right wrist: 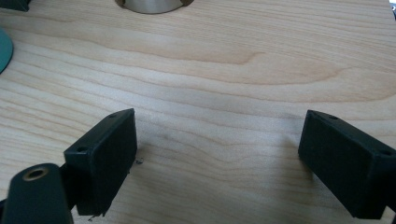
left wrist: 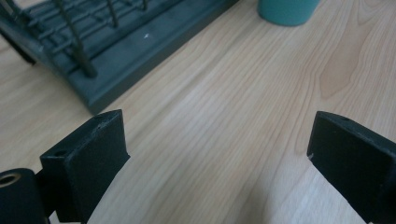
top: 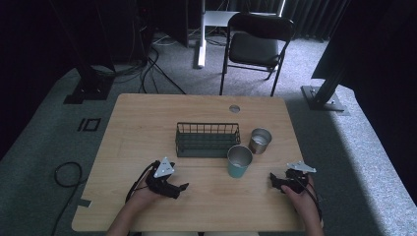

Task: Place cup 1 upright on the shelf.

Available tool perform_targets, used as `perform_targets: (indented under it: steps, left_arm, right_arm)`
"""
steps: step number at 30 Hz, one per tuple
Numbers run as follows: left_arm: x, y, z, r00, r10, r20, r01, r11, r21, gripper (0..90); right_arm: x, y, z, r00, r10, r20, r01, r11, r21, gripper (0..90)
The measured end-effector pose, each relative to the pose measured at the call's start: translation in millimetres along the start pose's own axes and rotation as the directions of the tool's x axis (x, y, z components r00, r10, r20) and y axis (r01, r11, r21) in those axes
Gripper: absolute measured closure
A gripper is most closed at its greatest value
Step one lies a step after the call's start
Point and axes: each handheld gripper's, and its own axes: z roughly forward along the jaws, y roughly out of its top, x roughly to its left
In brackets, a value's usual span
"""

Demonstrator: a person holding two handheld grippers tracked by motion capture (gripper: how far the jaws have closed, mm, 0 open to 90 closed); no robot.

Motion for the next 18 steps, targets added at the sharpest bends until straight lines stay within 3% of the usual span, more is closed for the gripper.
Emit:
perform_targets:
  steps: [18]
  left_arm:
    - [-13.1,29.2,23.6,0.9963,0.061,0.06,-0.06,0.998,-0.019,5.4]
  right_arm:
    - [0.0,0.0,0.0,1.0,0.0,0.0,0.0,1.0,0.0,11.2]
